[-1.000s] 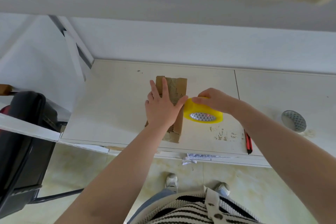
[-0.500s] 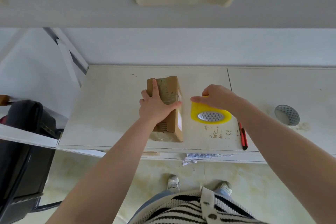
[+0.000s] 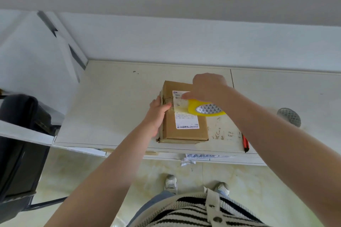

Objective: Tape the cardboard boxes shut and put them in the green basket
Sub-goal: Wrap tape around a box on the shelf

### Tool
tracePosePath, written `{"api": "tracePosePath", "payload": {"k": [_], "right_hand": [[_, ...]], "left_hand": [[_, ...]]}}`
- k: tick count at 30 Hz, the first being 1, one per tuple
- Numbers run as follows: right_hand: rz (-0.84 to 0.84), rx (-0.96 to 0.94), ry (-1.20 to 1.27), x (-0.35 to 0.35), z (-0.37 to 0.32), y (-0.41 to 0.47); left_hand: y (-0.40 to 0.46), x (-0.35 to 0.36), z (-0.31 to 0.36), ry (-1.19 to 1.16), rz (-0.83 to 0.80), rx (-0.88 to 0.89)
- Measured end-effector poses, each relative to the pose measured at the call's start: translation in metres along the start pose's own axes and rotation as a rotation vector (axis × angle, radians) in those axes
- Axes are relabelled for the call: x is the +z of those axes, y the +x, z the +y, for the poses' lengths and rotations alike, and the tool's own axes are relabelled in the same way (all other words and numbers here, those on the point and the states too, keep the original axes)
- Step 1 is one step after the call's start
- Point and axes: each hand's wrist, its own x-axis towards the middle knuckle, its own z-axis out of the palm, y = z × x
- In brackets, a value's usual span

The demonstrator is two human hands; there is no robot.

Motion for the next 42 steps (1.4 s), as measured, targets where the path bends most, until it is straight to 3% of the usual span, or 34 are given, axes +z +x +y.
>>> {"api": "tracePosePath", "payload": {"k": [5, 7, 16, 21, 25, 30, 35, 39, 42], "right_hand": [[-0.1, -0.089, 0.149, -0.005, -0.016, 0.008], [-0.074, -0.112, 0.189, -0.005, -0.016, 0.006], [-0.044, -0.025, 0.097, 0.006, 0.024, -0.008], [-0.088, 0.0, 0.258, 0.002, 0.049, -0.002], [-0.075, 0.033, 0.08, 0.021, 0.074, -0.001], [-0.16, 0.099, 0.317, 0.061, 0.093, 0.005], [-0.211, 0.149, 0.365, 0.09, 0.087, 0.011], [-0.21, 0.171, 0.304, 0.09, 0.08, 0.012], [-0.188, 0.188, 0.294, 0.094, 0.075, 0.009]], "left_hand": [[-0.006, 0.008, -0.019, 0.268, 0.2, 0.049], [-0.002, 0.003, -0.025, 0.263, 0.233, 0.094], [0.004, 0.001, -0.029, 0.337, 0.216, 0.171], [0.007, -0.01, -0.034, 0.385, 0.255, 0.196], [0.006, -0.012, -0.035, 0.408, 0.247, 0.202], [0.007, -0.003, -0.035, 0.436, 0.226, 0.224], [0.006, -0.004, -0.032, 0.481, 0.232, 0.205], [-0.003, 0.002, -0.024, 0.72, 0.386, 0.152], [-0.007, 0.014, -0.009, 0.909, 0.545, 0.34]]}}
